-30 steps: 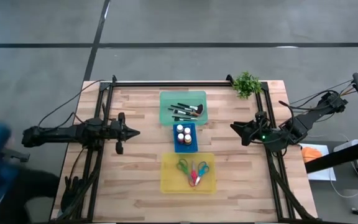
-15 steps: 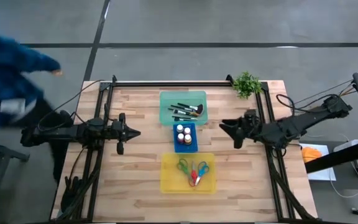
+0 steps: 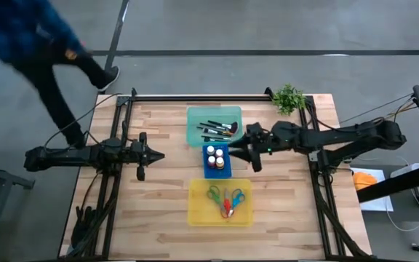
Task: Pick & Place Paint Supplies
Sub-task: Return to Home Position
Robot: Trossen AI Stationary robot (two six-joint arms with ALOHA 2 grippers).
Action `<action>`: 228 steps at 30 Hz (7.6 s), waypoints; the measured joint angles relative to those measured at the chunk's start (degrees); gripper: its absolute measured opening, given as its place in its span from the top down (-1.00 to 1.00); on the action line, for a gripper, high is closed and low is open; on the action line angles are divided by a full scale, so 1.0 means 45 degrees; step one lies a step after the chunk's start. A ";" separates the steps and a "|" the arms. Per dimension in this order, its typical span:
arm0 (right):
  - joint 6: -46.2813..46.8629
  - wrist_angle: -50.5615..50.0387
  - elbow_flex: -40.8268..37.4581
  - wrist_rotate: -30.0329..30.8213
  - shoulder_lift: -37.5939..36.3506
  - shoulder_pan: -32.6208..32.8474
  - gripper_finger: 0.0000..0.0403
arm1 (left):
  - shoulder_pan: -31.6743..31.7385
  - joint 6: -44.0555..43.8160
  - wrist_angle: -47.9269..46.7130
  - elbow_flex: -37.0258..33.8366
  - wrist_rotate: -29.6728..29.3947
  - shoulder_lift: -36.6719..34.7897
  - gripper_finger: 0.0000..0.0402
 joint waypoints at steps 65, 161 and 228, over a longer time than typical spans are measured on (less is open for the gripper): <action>-0.4994 -0.3432 -0.9373 0.1601 -1.5210 0.0772 0.10 | 0.0000 -0.0005 -0.0003 -0.0008 0.0000 0.0005 0.81; -0.4984 -0.3529 -0.9368 0.1603 -1.5205 0.0772 0.10 | 0.0002 -0.0005 -0.0001 -0.0013 0.0000 0.0002 0.81; -0.4984 -0.3529 -0.9368 0.1606 -1.5205 0.0772 0.10 | 0.0005 -0.0006 -0.0003 -0.0013 0.0000 0.0002 0.81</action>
